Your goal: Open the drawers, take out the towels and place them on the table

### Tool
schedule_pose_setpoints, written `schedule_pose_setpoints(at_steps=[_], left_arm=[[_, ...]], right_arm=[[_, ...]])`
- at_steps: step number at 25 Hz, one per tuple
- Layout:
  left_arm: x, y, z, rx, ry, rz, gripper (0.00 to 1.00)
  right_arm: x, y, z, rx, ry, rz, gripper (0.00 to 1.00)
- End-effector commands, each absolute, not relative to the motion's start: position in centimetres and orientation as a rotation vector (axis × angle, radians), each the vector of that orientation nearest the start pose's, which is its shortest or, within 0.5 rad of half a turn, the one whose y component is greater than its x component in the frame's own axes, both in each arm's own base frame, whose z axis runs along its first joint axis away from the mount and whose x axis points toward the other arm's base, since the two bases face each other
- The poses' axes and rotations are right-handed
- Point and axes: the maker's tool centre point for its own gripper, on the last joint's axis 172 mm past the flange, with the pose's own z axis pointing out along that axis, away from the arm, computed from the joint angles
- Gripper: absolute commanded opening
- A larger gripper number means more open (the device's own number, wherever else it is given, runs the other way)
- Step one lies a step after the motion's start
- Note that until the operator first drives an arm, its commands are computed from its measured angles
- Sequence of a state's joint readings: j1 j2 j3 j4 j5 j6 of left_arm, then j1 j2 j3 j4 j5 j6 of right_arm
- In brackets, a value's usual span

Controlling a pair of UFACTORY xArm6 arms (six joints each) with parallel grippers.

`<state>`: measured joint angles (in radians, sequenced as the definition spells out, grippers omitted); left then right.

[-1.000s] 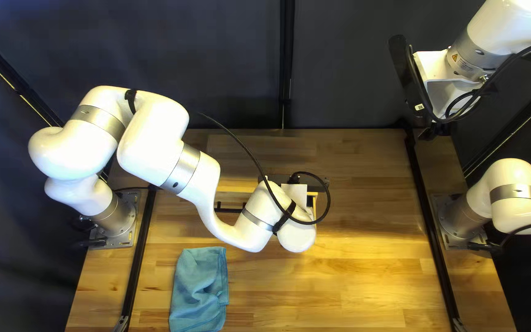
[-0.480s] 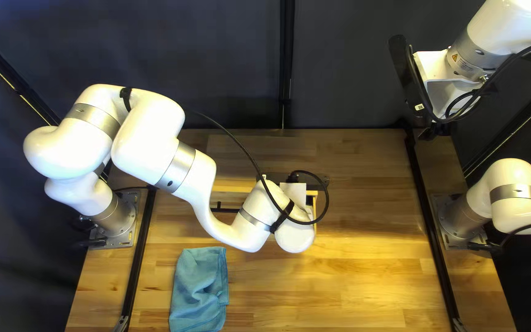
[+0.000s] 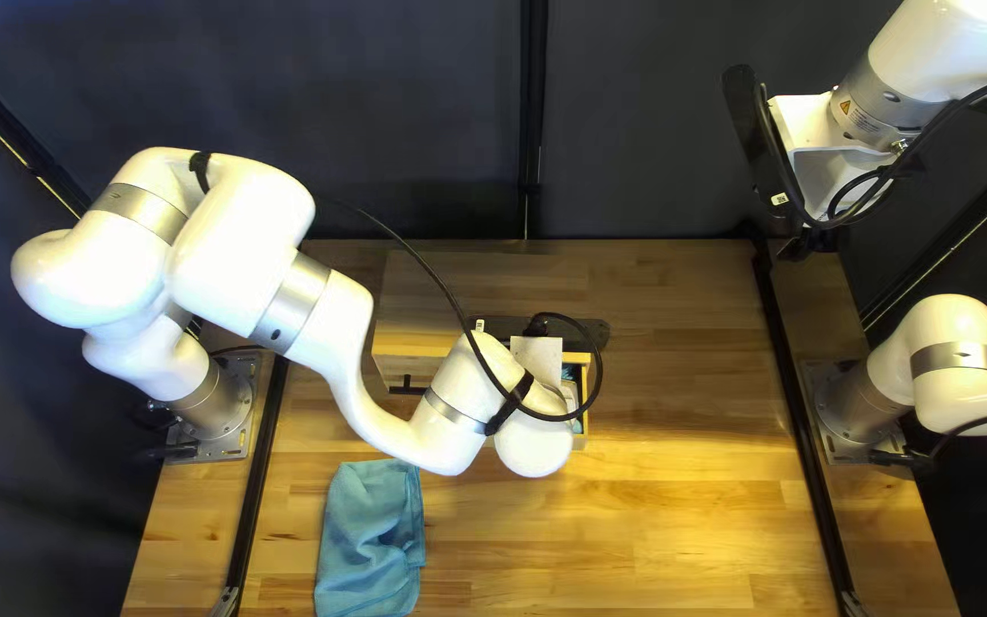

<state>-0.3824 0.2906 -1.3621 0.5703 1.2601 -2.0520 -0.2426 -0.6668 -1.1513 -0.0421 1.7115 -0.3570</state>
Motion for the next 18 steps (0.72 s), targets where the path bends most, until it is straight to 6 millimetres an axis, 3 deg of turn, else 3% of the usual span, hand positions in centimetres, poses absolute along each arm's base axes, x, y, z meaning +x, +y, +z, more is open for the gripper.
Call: schedule_pose_setpoints(at_steps=[1,8,18], left_arm=[[51.1,-8.3,20.2,-2.056,-1.780,-0.586,0.00],[49.3,-9.1,22.8,-2.050,-1.743,-0.571,0.00],[44.2,-11.2,26.5,-1.978,-1.689,-0.545,0.00]], right_arm=[[27.2,-7.9,42.3,-3.205,-0.170,-0.144,1.00],[27.2,-7.9,42.3,-3.205,-0.170,-0.144,1.00],[27.2,-7.9,42.3,-3.205,-0.170,-0.144,1.00]])
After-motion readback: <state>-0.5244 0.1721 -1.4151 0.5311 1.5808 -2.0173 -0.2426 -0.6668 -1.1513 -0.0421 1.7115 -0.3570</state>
